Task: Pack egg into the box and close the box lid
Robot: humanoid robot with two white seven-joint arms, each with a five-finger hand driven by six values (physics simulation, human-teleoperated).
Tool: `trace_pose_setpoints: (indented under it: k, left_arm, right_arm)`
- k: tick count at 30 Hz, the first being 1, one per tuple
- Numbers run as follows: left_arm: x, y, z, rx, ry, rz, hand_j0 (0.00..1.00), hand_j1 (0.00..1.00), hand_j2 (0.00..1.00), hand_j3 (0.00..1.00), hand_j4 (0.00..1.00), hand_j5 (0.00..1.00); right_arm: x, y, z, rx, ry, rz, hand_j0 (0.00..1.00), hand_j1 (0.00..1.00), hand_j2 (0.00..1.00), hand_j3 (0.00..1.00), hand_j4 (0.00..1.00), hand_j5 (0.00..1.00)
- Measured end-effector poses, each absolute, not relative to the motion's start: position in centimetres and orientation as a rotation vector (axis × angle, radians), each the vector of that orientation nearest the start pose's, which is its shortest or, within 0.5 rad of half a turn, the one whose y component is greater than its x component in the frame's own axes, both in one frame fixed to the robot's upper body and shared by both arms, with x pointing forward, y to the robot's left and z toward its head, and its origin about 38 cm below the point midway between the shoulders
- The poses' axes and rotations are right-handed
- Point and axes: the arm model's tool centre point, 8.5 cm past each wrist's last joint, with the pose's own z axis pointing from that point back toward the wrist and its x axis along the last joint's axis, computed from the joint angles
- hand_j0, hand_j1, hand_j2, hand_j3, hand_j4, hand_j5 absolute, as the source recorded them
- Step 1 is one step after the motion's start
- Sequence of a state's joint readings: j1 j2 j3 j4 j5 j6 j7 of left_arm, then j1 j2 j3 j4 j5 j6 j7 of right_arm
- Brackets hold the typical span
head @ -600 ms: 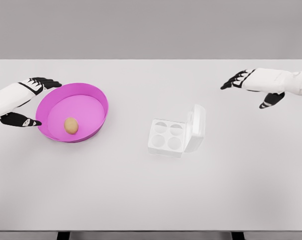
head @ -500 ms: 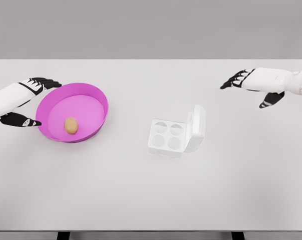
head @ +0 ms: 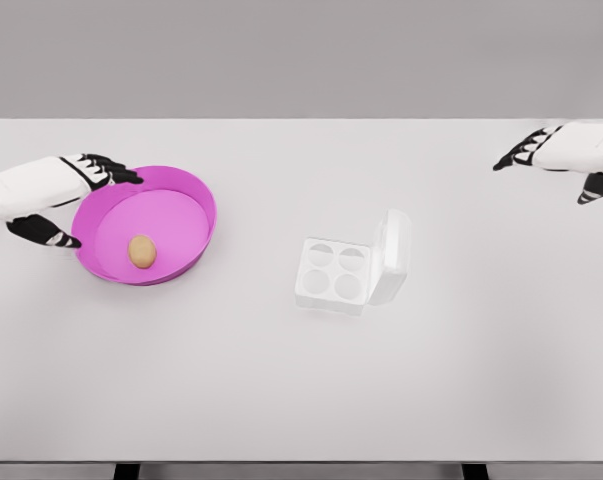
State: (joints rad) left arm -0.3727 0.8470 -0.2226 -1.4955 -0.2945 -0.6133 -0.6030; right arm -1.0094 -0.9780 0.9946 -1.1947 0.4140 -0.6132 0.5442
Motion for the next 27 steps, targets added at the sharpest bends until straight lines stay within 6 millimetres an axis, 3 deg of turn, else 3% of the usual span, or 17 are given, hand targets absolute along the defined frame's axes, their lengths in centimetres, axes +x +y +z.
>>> trace_pose_setpoints:
  k: [5,10,11,27]
  left_arm:
    - [40.9,35.3,23.4,0.472,-1.49,-1.898,0.94,0.94,0.94,0.94,0.94,0.94]
    - [41.4,33.5,22.3,0.503,-1.474,-1.939,0.89,0.89,0.89,0.89,0.89,0.89]
    - [41.4,33.3,22.1,0.509,-1.468,-1.945,0.85,0.85,0.85,0.85,0.85,0.85]
    - [40.7,32.7,18.8,0.505,-1.365,-2.006,0.85,0.85,0.85,0.85,0.85,0.85]
  right_arm:
    - [46.4,-38.1,24.3,-0.589,-0.916,2.284,1.0,1.0,1.0,1.0,1.0,1.0]
    - [46.1,-37.6,23.9,-0.58,-0.902,2.316,1.0,1.0,1.0,1.0,1.0,1.0]
    - [45.9,-37.6,23.4,-0.567,-0.89,2.323,1.0,1.0,1.0,1.0,1.0,1.0]
    - [45.1,-38.9,23.4,-0.559,-0.811,2.334,1.0,1.0,1.0,1.0,1.0,1.0]
